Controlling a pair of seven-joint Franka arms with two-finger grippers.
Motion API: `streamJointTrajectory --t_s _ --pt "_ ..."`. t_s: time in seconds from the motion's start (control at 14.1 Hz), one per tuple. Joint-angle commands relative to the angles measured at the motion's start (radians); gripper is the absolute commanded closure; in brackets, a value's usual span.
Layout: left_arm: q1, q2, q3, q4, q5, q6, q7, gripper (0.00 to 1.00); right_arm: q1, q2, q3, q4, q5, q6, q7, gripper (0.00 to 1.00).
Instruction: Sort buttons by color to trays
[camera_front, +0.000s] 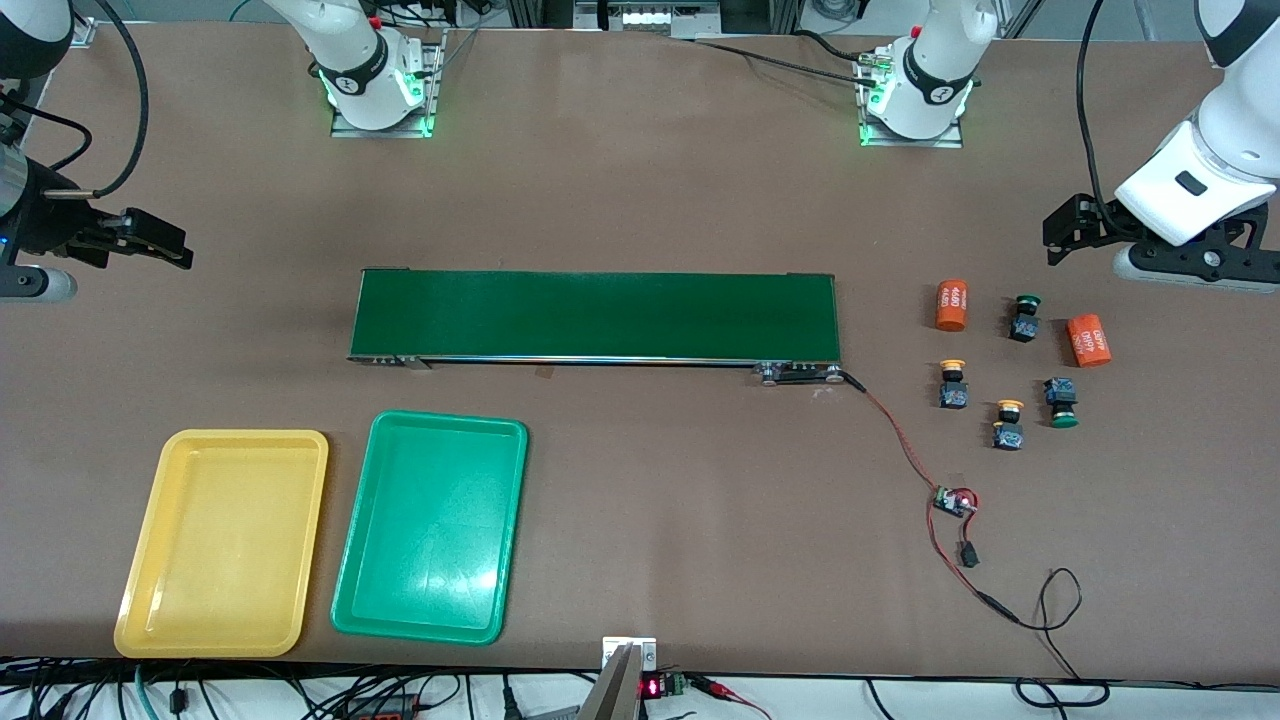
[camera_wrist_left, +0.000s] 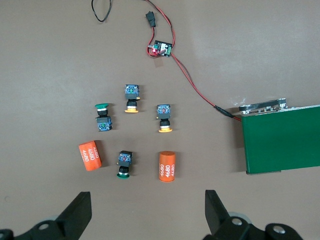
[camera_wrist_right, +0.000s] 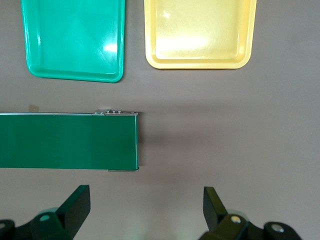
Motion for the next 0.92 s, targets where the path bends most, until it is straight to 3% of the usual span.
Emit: streamJointTrajectory --t_s 0.0,0.21,0.57,0.85 --pt "0.004 0.015 0.001 0.019 -0.013 -0.019 0.003 0.00 -0.002 0.009 -0.002 0.024 0.004 -0.006 -0.011 0.00" --pt "0.008 0.040 0.003 0.018 -0.015 -0.050 0.014 0.00 -0.002 0.009 -0.002 0.022 0.004 -0.008 -0.009 0.00" --pt "0.037 0.176 0.009 0.016 -0.010 -0.053 0.010 0.00 -0.003 0.009 -0.002 0.022 0.004 -0.008 -0.011 0.00" --pt "0.057 0.329 0.009 0.010 -0.007 0.063 0.011 0.00 -0.005 0.009 -0.002 0.022 0.004 -0.008 -0.009 0.00"
